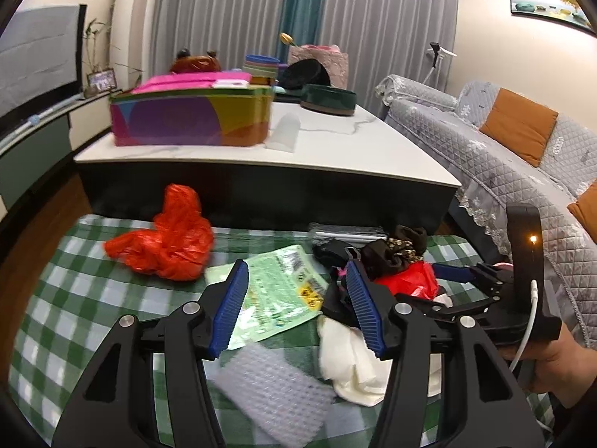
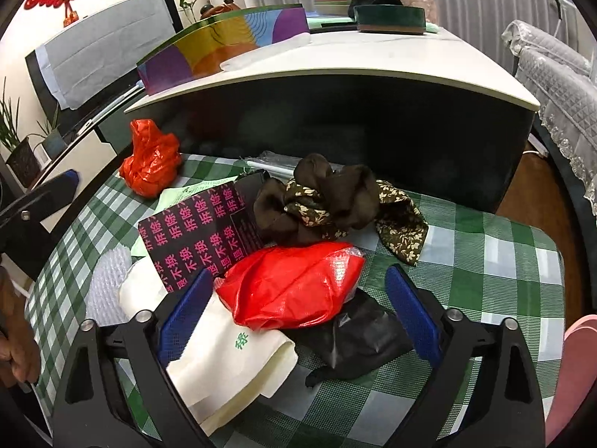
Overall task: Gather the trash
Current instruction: 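Grasp the pink patterned packet with the left gripper while the right gripper grasps the red bag, then carry the pink packet and red bag over the pink bin with both grippers, then open both grippers to drop the packet and red bag into the bin, then move both grippers back to the table toward the white paper bag and black cloth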
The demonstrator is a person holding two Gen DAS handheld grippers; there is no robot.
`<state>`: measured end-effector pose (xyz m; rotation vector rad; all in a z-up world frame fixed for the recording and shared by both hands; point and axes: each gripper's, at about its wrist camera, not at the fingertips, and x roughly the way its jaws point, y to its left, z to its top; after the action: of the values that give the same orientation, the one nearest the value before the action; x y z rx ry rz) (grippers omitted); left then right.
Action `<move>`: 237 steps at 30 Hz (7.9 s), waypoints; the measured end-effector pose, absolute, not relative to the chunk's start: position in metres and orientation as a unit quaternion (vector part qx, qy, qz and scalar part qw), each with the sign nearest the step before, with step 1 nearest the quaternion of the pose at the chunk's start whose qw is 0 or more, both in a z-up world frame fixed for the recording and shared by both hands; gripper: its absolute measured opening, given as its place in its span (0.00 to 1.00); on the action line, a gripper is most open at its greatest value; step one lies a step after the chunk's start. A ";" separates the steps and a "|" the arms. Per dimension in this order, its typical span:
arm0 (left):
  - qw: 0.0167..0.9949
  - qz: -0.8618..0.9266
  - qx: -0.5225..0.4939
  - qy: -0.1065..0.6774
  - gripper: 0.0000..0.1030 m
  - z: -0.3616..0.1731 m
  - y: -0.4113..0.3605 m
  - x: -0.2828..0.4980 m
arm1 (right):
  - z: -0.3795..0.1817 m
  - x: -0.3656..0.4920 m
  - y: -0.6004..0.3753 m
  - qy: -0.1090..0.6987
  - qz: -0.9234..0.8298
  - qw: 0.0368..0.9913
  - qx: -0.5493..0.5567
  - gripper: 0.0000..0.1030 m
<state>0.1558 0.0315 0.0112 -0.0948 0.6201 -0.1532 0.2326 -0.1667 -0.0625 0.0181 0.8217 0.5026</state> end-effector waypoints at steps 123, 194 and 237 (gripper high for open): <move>0.922 -0.270 0.007 0.276 0.02 0.031 -0.167 0.097 | 0.041 0.068 -0.402 0.255 0.022 0.964 0.075 0.66; 0.930 -0.255 -0.005 0.264 0.10 0.058 -0.135 0.052 | 0.038 0.065 -0.386 0.260 0.013 0.962 0.081 0.79; 0.926 -0.111 -0.064 0.355 0.36 -0.048 -0.015 0.132 | -0.074 0.220 -0.218 0.410 0.182 0.894 0.022 0.80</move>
<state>0.1319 -0.0148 -0.0484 -0.1304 0.7287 -0.2280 0.2200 -0.2177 -0.0737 0.0455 0.8494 0.3782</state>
